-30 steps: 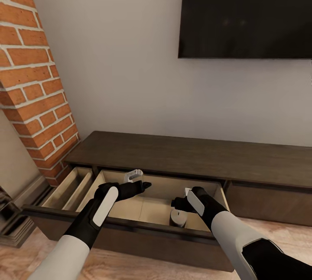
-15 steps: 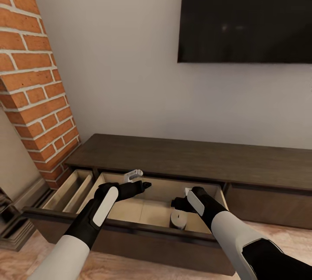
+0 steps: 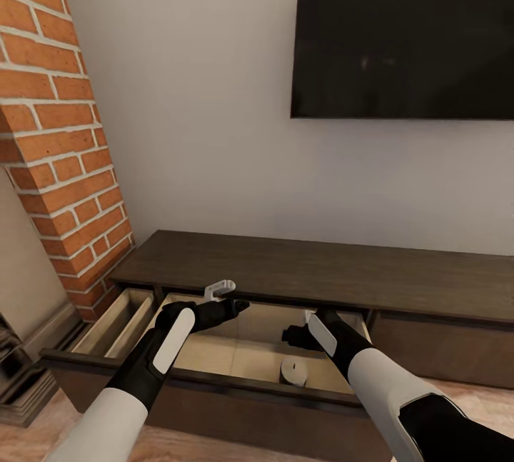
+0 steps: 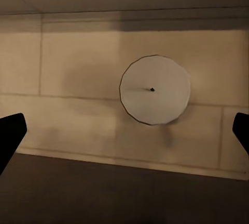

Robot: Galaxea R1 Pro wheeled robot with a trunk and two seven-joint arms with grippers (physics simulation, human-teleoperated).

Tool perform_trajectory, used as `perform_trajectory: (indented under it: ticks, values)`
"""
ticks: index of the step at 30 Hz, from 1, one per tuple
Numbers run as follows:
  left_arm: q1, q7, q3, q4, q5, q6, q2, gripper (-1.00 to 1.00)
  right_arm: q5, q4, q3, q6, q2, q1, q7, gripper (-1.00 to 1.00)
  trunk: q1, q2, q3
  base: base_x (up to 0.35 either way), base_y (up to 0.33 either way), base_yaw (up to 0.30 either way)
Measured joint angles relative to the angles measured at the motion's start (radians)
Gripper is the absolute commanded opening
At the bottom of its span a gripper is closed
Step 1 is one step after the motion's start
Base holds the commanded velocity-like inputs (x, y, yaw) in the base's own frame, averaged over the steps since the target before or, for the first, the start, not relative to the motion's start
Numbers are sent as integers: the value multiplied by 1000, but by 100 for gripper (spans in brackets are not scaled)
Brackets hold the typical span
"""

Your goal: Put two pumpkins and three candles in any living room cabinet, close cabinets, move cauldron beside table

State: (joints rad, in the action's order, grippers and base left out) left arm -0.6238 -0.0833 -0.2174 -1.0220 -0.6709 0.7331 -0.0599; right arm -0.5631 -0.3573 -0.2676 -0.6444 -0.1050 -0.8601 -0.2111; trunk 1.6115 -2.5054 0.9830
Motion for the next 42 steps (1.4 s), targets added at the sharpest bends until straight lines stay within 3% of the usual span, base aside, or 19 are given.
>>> perform_trajectory:
  ticks: [12, 30, 34, 42]
  values:
    - [0, 0, -1, 1, 0, 0, 0, 100, 0, 0, 0, 0, 0, 0, 0, 100, 0, 0, -12, -37, 0, 0]
    - [0, 0, -1, 2, 0, 0, 0, 100, 9, -8, -3, 0, 0, -1, 18, 100, 0, 0, -28, -287, -14, 2]
    - [0, 0, -1, 3, 0, 0, 0, 100, 9, -37, -2, 0, 0, -1, 21, 100, 0, 0, -31, -262, -74, 138]
    - [0, 0, -1, 3, 0, 0, 0, 100, 0, 0, -2, 0, 0, 0, 21, 100, 1, 0, -39, -295, -85, 202]
